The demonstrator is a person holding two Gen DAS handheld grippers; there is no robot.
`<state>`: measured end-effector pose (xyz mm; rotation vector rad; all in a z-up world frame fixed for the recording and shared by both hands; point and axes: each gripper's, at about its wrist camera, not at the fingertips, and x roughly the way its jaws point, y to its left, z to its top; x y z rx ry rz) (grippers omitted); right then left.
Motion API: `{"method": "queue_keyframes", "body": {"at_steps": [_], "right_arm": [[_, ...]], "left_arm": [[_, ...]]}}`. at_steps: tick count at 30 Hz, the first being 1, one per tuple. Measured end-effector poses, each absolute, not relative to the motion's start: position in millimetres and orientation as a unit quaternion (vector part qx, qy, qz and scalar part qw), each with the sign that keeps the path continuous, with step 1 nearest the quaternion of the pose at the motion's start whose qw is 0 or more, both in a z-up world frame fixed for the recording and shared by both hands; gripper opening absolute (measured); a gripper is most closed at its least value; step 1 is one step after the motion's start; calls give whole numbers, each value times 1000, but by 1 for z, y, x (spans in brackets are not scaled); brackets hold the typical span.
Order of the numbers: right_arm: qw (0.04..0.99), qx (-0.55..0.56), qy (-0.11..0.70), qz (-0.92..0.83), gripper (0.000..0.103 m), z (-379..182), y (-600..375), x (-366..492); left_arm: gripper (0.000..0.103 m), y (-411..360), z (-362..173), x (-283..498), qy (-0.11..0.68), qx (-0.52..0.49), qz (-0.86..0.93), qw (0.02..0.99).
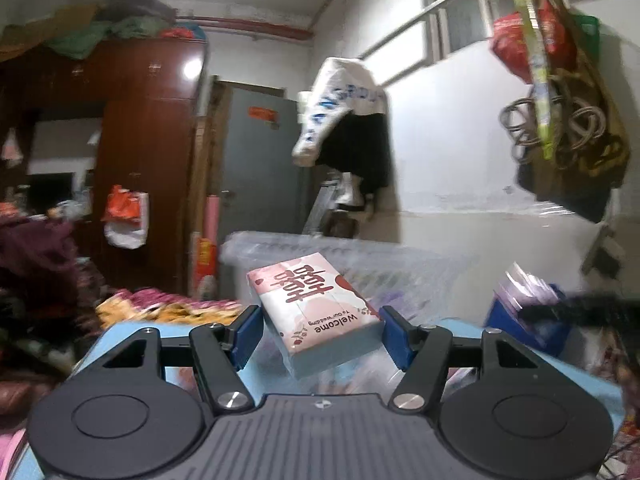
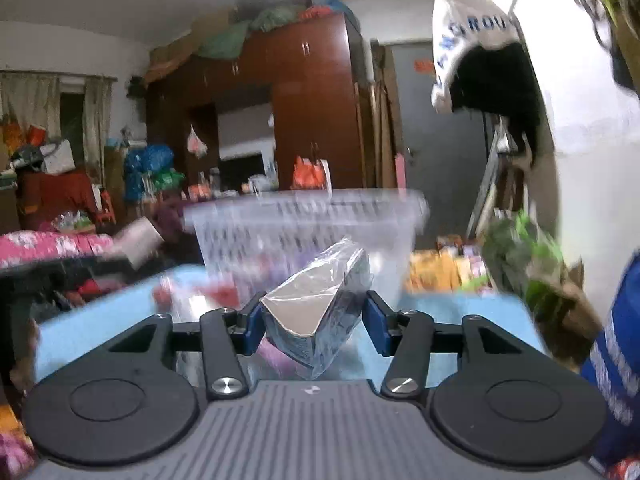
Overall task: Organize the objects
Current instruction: 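Drop welcome box into basket with left gripper while right drops wrapped box, then drop red ball package in basket with left gripper while right drops purple box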
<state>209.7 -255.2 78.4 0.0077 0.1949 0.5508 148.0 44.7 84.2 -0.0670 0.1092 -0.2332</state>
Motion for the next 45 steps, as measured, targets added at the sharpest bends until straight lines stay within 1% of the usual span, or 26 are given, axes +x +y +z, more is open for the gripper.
{"method": "queue_keyframes", "body": {"at_steps": [3,6,8,10,12,13,14,15,16,19,23,26,28,31,33,36,39,40,41,42,43,44,45], "right_arm": [[958,-39,66,275,55,129,-226,220],[964,-116,57,233,54,157,-192,250],[957,-135,83,245,54,163,-180,279],[952,-146,104,250,55,164,-172,299],[952,-164,98,239,56,162,-167,309],[953,-164,94,238,58,162,-166,311],[953,-160,90,240,72,161,-166,313],[955,-153,86,239,95,160,-167,314],[956,-152,83,235,102,158,-167,312],[958,-168,81,216,103,156,-168,303],[955,-115,98,254,103,153,-189,270],[947,-100,108,285,103,126,-205,242],[943,-100,138,288,103,105,-212,242],[935,-77,228,262,103,74,-220,261],[930,-53,259,255,97,62,-225,273],[907,-17,284,312,97,54,-229,279],[900,-27,294,320,96,49,-221,277],[899,-38,296,321,95,48,-216,275],[898,-48,295,322,88,47,-212,273],[898,-52,296,322,78,42,-213,271],[896,-55,299,325,72,41,-213,270],[893,-56,302,329,59,39,-213,270],[891,-51,306,331,52,35,-214,268]], "left_arm": [[67,27,126,171,50,-26,-133,990],[67,17,160,211,74,-34,-142,987],[67,12,172,241,95,-38,-133,986],[67,10,172,263,115,-34,-118,986],[67,10,170,281,131,-37,-101,986],[71,12,166,288,136,-44,-96,985],[76,15,163,292,141,-48,-94,984],[90,17,159,297,149,-53,-91,983],[97,18,155,300,154,-55,-85,983],[97,23,155,294,157,-46,-67,984],[97,39,156,247,123,-25,-53,991],[97,56,141,221,128,-18,-46,991],[97,71,124,213,144,-21,-25,989],[97,90,98,218,186,-29,-3,982],[97,102,84,227,213,-42,0,976],[97,112,68,239,244,-57,6,968],[97,113,59,249,264,-63,0,962],[97,110,58,251,268,-61,0,962],[97,107,58,253,269,-58,4,961],[97,104,57,254,269,-57,8,961],[97,105,57,254,271,-58,10,961],[97,104,58,258,274,-59,12,960],[97,102,58,262,280,-57,16,958]]}}
